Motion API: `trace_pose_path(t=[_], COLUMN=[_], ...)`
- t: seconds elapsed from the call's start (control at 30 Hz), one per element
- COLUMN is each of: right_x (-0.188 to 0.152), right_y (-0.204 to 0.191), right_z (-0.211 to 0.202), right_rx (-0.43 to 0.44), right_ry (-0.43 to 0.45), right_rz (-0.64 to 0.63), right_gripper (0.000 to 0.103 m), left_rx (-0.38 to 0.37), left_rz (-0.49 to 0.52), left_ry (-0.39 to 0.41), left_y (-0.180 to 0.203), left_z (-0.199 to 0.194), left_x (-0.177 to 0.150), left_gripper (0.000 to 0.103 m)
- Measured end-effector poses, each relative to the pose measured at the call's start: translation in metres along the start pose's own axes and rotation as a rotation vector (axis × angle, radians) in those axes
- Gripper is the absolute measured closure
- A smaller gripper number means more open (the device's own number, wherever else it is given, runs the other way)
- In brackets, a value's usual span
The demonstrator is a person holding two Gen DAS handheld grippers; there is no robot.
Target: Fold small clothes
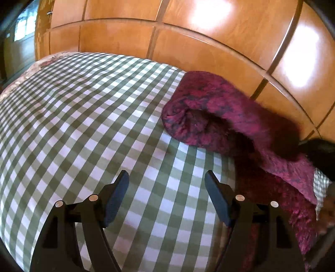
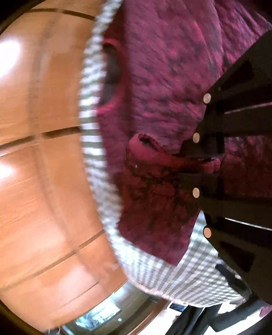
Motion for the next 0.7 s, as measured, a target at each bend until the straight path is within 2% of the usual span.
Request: trace_pose_path(t=[0.2, 0.37, 0.5, 0.63, 0.7], right_x=[0.035, 0.057, 0.060, 0.050, 0.042], right_y=[0.014, 0.060, 0.113, 0.178, 0.207], right_z=[-0.072, -0.112, -0.121, -0.107, -0.097], right_rx=[0.021, -0.022, -0.097, -0.227, -0.259], right_ry=[0.169, 0.271, 0.291, 0.256, 0.215], right_rz=[-0.026, 0.018, 0.072, 0.153, 0.208], right_gripper=[0.094, 0.094, 0.094, 0.094, 0.094], left_rx=[-0.002, 0.041, 0.064, 0.076, 0.088], left_rz=[-0.005, 0.019, 0.059, 0.101, 0.117], left_ry=[0.004, -0.034, -0.057, -0.097, -0.114], left_y=[0.025, 0.050, 0.067, 0.082, 0.085], left_z=[0.018, 0.042, 0.055, 0.066, 0.072], left_x=[0.030, 0.052, 0.056, 0.046, 0.038], left_gripper=[0.030, 0.030, 0.030, 0.030, 0.030])
Point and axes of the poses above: each gripper's, at about its wrist camera, not at the fingertips, and z roughly the way its jaws point, y to its right, x to its top, the point moved 4 cm from there along z, roughly the way its jaws point, and after that the axes turned 15 degrees about z, right-handed, at the moved point
